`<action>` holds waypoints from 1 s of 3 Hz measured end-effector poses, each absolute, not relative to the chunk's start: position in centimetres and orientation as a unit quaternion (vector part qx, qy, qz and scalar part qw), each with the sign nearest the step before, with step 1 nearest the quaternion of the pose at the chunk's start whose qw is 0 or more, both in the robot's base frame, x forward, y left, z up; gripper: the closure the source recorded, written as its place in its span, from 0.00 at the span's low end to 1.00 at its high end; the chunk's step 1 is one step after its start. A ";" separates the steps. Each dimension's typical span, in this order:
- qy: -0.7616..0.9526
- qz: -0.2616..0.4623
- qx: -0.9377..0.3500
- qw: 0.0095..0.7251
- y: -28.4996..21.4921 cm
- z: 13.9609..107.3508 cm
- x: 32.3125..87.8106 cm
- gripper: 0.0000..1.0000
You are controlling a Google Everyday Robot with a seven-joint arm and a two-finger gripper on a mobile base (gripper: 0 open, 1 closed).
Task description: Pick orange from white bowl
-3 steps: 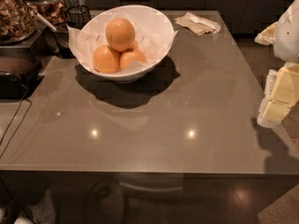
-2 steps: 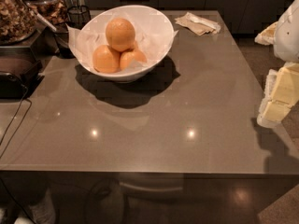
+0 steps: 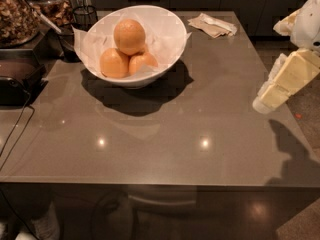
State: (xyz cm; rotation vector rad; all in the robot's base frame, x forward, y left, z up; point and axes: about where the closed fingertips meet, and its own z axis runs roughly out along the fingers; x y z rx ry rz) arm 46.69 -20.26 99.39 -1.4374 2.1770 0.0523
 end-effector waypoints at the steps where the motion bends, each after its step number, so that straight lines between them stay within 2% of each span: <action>1: 0.801 0.051 -0.518 0.296 -19.1 100.5 48.3 0.00; 2: 0.801 0.051 -0.518 0.296 -19.1 100.4 48.3 0.00; 3: 0.790 0.078 -0.520 0.315 -16.8 100.0 49.0 0.00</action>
Offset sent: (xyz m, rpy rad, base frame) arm 0.0134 0.0085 0.0084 0.0756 -0.0173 -0.0041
